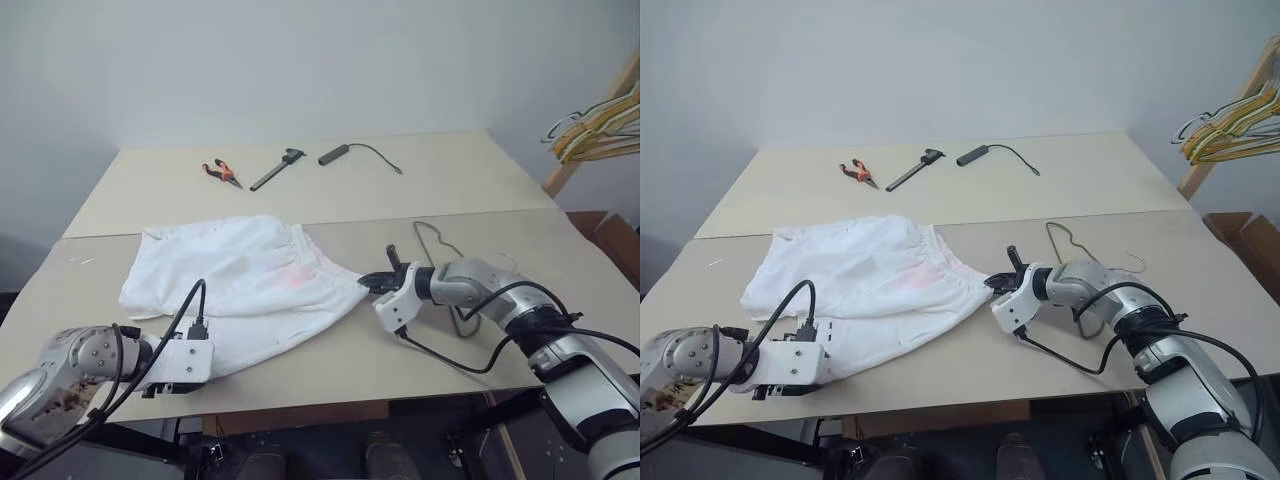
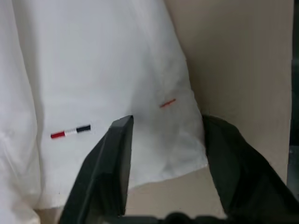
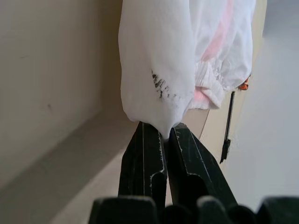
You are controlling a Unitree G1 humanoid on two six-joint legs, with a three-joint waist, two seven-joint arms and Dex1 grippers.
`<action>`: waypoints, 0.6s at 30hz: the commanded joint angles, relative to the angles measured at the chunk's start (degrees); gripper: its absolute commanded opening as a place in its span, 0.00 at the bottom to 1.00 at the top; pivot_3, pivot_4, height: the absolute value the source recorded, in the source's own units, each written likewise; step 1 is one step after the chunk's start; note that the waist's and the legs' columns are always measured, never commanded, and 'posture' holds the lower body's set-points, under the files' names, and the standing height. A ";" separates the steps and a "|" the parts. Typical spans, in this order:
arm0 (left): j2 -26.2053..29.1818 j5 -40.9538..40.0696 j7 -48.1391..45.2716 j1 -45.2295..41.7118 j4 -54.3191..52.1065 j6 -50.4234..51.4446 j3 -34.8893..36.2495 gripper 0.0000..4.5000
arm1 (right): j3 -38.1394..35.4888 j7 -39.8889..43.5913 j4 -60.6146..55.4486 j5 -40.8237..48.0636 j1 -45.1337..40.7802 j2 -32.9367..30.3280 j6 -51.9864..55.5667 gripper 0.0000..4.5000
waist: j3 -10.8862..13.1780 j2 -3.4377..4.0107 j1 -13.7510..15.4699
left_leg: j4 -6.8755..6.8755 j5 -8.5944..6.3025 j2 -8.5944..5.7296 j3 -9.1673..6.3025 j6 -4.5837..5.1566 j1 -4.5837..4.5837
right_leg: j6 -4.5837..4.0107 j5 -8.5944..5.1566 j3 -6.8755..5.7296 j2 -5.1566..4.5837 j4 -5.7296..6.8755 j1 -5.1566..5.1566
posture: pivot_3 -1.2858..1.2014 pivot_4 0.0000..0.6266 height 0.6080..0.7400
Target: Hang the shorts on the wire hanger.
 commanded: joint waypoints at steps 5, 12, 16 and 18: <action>-0.33 5.08 3.29 -2.72 5.36 1.38 -0.12 0.00 | -2.84 1.06 -2.57 2.14 0.39 -0.32 1.15 0.00 | 0.00 0.00 -0.51 | 0.11 0.02 0.62 0.03 0.02 -0.01 | -0.51 0.32 0.02 0.68 0.00 -0.05 | 0.53 0.08 1.00; 0.10 1.71 1.94 -7.94 12.52 -11.18 3.28 0.00 | -4.74 10.65 -9.59 12.42 4.14 -3.52 3.15 0.00 | 0.04 -0.09 -0.59 | 0.11 0.05 0.77 0.01 0.06 -0.07 | -0.70 0.44 0.02 0.85 -0.02 -0.15 | 0.53 0.08 1.00; 4.23 -11.27 -11.40 -7.00 16.70 -22.67 10.09 0.00 | -5.68 27.49 -23.73 30.35 10.98 -13.62 9.04 0.00 | 0.10 -0.19 0.27 | 0.06 0.02 0.80 0.07 0.10 -0.26 | -0.67 0.41 -0.04 0.73 -0.12 -0.35 | 0.53 0.09 1.00; 5.50 -13.55 -15.12 -8.35 19.53 -26.95 10.50 0.00 | -7.09 33.93 -29.43 39.77 13.40 -17.76 13.44 0.00 | 0.11 -0.19 0.72 | 0.04 -0.07 0.78 0.20 0.24 -0.29 | -0.62 0.37 -0.03 0.64 -0.17 -0.37 | 0.53 0.09 1.00</action>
